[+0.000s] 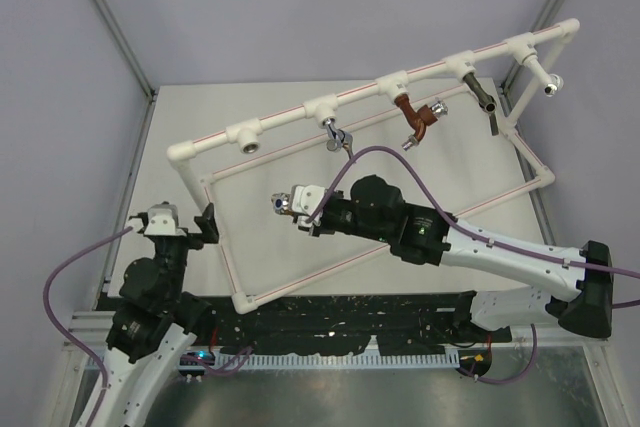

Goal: Install the water faucets

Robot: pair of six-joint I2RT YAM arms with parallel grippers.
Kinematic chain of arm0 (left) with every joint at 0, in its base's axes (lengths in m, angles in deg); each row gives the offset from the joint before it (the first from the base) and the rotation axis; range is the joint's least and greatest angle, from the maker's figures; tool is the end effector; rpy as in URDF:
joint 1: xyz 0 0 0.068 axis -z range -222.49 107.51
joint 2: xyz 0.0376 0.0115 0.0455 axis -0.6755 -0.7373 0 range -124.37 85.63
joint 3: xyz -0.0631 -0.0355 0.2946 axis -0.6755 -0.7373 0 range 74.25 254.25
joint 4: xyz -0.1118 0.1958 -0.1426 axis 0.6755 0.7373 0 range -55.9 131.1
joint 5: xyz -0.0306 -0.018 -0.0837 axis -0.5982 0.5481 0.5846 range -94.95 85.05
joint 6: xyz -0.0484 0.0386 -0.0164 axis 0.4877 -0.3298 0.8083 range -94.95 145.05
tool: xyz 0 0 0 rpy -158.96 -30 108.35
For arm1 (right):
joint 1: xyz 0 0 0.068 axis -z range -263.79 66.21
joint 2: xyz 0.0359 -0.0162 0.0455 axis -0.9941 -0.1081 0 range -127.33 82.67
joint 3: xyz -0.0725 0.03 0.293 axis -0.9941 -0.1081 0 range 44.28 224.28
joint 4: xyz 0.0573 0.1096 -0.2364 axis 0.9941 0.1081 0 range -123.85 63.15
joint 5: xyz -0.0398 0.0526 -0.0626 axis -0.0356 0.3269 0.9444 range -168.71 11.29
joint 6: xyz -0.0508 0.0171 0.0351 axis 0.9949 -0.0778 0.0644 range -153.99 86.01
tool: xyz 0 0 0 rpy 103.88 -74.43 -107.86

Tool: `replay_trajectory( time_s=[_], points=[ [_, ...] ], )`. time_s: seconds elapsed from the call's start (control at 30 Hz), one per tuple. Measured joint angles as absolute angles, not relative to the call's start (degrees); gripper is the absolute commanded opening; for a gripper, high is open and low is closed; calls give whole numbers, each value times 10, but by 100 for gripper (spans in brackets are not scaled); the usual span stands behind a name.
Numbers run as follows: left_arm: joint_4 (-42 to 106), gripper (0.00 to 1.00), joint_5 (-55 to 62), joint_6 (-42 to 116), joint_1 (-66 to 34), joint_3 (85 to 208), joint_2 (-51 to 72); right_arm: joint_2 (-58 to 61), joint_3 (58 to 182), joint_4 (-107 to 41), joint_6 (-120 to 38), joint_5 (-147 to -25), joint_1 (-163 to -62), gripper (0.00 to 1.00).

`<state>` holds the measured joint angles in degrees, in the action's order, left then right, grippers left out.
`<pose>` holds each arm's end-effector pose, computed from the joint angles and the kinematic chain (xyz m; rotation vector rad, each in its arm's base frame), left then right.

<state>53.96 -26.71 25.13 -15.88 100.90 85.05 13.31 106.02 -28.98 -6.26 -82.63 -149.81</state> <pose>0.0463 -0.0026 0.2935 0.0301 1.4706 -0.1011 0.1159 0.2690 0.3894 -1.3626 1.2077 0.5379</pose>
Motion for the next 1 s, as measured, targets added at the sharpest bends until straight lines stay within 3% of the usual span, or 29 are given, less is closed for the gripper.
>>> replay_trajectory(
  time_s=[0.13,0.3,0.43,0.57,0.67,0.77,0.83,1.0],
  points=[
    [531,100,-334,262,-165,1000,830,133,1060,-313,-27,-770,-1505,5],
    [460,98,-332,264,-214,977,790,141,1047,-357,8,-719,-1512,5],
    [405,89,-303,267,-247,959,755,150,1037,-388,39,-684,-1523,5],
    [356,66,-268,272,-259,955,736,149,1033,-427,84,-639,-1549,5],
    [337,33,-247,278,-261,955,734,143,1027,-474,138,-595,-1581,5],
    [336,10,-214,275,-258,955,736,120,1020,-540,212,-547,-1616,5],
    [339,1,-207,274,-259,955,739,99,1014,-584,261,-520,-1632,5],
    [346,0,-204,272,-258,955,746,35,999,-689,411,-459,-1668,5]
  ],
)
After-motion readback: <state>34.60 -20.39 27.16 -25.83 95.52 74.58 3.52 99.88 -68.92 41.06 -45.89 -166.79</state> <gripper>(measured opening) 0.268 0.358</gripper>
